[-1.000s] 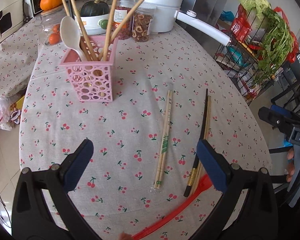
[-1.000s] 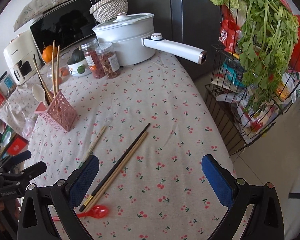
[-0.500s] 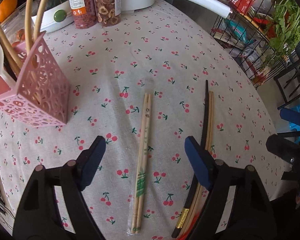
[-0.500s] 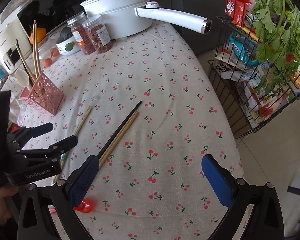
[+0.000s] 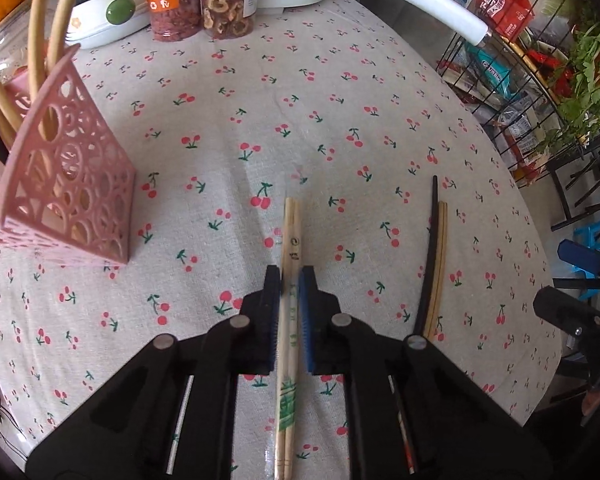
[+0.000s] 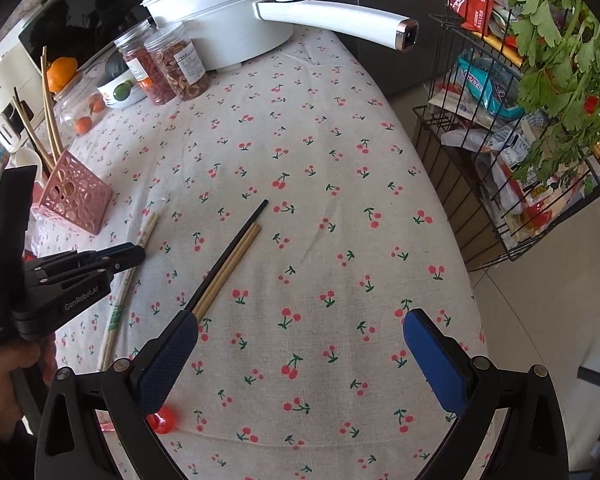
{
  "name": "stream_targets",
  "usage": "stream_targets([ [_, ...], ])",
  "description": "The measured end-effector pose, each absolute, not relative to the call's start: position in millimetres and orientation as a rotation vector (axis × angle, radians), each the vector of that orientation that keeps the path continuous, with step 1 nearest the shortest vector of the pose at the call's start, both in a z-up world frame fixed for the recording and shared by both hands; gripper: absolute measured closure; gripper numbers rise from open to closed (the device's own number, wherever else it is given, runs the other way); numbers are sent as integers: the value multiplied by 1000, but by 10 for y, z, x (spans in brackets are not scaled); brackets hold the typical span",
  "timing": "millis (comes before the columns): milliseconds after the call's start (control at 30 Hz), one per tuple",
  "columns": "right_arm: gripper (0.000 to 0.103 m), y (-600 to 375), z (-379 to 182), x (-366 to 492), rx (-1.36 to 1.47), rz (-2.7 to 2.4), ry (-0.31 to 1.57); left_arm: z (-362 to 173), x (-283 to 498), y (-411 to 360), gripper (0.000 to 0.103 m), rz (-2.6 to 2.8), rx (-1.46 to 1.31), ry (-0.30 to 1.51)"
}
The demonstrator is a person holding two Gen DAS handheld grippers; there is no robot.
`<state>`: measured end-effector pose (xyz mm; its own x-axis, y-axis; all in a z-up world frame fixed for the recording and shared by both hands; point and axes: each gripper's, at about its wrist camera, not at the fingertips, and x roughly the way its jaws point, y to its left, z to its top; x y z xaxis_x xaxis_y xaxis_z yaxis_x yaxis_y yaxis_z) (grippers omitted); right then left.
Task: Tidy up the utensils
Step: 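Grasp the plastic-wrapped chopsticks with the left gripper, then lift the wrapped chopsticks with the left gripper while the right gripper grasps a black chopstick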
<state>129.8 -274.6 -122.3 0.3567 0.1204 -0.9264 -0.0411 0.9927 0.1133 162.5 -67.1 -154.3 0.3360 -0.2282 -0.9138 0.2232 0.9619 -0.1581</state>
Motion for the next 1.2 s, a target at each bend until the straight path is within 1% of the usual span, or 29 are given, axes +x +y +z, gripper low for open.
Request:
stream_targets([
  [200,0,-2740,-1262,1391,92,141,1224,-1149,1305,-371,92,-332,-35,1109],
  [433,1,-2801,-1299,1570,281,215,1213,-820,949,64,92,-337,-83,995],
  [467,3,-2795,-1297,1599,310,228,1208,-802,925,132,92,-335,-100,980],
  [500,18,-2777,-1305,1633,336,245,1213,-797,903,198,92,-328,-122,967],
  [533,41,-2759,-1328,1668,364,257,1226,-808,910,245,92,-324,-152,968],
  [600,55,-2704,-1380,1717,409,279,1243,-795,912,313,92,-332,-204,963],
  [700,70,-2575,-1432,1772,423,311,1250,-744,866,313,92,-329,-181,934],
  [833,76,-2412,-1514,1838,413,321,1276,-785,832,379,92,-332,-184,946],
  [967,77,-2310,-1631,1874,356,251,1325,-816,796,487,92,-323,-198,957],
  [1033,79,-2290,-1632,1887,348,240,1320,-816,791,523,92,-320,-205,959],
  [1200,79,-2229,-1646,1933,351,242,1320,-823,781,580,92,-313,-214,959],
])
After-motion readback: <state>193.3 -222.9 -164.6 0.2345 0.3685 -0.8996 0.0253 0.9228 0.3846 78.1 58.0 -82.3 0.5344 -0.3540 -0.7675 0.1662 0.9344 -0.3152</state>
